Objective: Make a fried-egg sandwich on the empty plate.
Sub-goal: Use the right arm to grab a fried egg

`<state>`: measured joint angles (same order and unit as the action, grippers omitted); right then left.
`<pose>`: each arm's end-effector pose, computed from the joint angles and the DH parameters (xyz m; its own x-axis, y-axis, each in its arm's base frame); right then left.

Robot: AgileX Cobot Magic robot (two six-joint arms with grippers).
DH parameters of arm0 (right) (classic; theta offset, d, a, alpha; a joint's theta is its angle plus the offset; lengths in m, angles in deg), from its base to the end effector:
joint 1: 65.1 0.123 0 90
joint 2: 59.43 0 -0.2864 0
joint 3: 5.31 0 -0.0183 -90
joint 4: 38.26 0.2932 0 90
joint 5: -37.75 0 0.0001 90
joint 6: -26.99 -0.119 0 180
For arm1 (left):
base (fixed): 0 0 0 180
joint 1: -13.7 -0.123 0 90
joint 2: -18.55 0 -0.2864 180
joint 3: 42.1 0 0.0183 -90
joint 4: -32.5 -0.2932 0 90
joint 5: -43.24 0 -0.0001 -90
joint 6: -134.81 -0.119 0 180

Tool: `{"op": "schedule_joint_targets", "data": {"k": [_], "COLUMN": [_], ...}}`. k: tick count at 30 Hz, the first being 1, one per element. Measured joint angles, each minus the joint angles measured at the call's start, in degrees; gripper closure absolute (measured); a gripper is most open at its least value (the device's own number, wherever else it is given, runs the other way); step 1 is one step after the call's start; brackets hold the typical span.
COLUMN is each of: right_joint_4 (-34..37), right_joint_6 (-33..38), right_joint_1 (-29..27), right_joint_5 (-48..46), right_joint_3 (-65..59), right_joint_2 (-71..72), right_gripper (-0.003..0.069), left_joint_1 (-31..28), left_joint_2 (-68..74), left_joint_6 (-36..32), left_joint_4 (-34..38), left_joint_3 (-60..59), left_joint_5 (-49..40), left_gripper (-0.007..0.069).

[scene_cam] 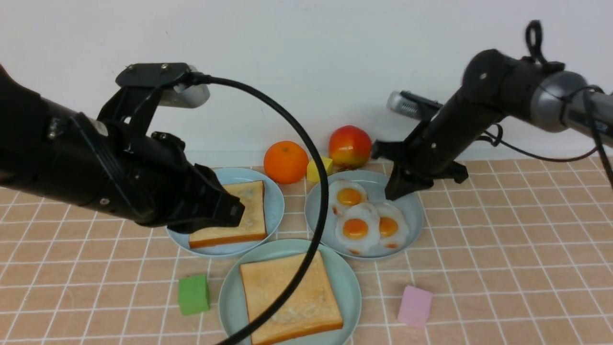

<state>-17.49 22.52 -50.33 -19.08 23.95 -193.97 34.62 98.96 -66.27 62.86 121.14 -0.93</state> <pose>0.5003 0.1685 0.1605 -0.9692 0.0199 -0.2454 -0.0727 0.9292 0.3623 0.2850 -0.1539 0.3053 -0.7010 0.2381 -0.6722 0.5373 0.7962 -0.2783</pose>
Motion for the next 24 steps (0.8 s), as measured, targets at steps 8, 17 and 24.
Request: {"op": "schedule_joint_targets", "data": {"k": [8, 17, 24], "right_joint_4": [-10.9, -10.5, -10.2], "right_joint_6": [-6.9, -7.6, -7.6], "right_joint_1": [6.2, 6.5, 6.4], "right_joint_5": [1.7, 2.4, 1.5], "right_joint_3": [0.0, 0.0, 0.1], "right_joint_2": [0.0, -1.8, -3.3], "right_gripper": [0.0463, 0.0411, 0.0477], "left_joint_1": [0.0, 0.0, 0.0], "left_joint_2": [0.0, 0.0, 0.0], "left_joint_6": [0.0, 0.0, 0.0], "left_joint_4": [0.0, -0.1, -0.2], "left_joint_3": [0.0, 0.0, 0.0], "left_joint_5": [0.0, 0.0, 0.0], "left_gripper": [0.0557, 0.0553, 0.0547]}}
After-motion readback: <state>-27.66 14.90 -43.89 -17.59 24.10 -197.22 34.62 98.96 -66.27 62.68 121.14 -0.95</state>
